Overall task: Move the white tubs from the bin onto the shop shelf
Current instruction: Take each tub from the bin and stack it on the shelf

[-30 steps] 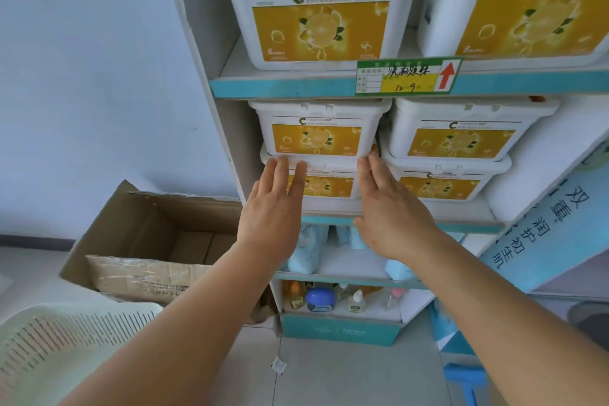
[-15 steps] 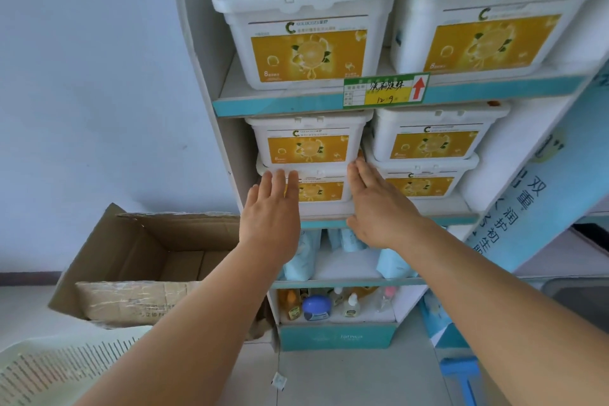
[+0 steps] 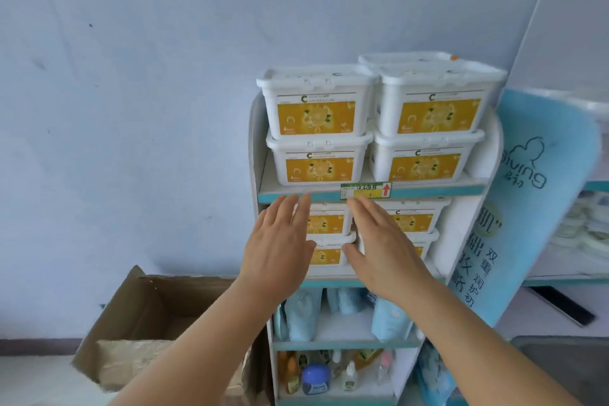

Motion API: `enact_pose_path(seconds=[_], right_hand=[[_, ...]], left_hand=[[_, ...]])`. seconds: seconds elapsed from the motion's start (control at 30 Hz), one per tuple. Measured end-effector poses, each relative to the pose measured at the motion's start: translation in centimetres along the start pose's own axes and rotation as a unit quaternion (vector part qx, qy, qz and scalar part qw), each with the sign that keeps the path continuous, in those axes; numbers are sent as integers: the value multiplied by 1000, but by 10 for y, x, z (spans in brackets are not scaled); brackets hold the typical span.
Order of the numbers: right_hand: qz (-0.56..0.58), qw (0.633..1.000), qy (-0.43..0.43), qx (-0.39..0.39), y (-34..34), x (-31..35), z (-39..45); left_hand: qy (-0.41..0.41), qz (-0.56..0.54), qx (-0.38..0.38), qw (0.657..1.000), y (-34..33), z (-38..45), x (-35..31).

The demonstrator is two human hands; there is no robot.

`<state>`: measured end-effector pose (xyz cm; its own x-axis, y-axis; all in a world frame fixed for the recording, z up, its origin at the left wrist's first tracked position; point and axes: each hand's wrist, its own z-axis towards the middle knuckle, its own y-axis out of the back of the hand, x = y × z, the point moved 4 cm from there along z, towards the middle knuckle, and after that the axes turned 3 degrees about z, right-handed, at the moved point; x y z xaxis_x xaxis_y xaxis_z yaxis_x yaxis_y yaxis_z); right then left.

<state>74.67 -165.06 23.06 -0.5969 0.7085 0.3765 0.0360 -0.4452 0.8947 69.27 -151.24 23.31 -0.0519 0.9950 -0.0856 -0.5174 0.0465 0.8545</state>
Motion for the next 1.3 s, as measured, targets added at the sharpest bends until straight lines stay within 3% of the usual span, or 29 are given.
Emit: enact_pose_path(seconds=[0.5, 0.77, 0.9, 1.3], right_hand=[[-20, 989, 39, -143, 91, 30, 59], [-140, 968, 78, -195, 89, 16, 112], [-204, 952, 69, -219, 82, 6, 124], [-179, 948, 101, -241, 83, 18, 139]], left_hand=[[46, 40, -95, 994, 71, 85, 22], [15, 151, -104, 983, 56, 127, 33], [2, 202, -152, 967, 44, 136, 43], [-3, 231, -159, 960, 42, 149, 54]])
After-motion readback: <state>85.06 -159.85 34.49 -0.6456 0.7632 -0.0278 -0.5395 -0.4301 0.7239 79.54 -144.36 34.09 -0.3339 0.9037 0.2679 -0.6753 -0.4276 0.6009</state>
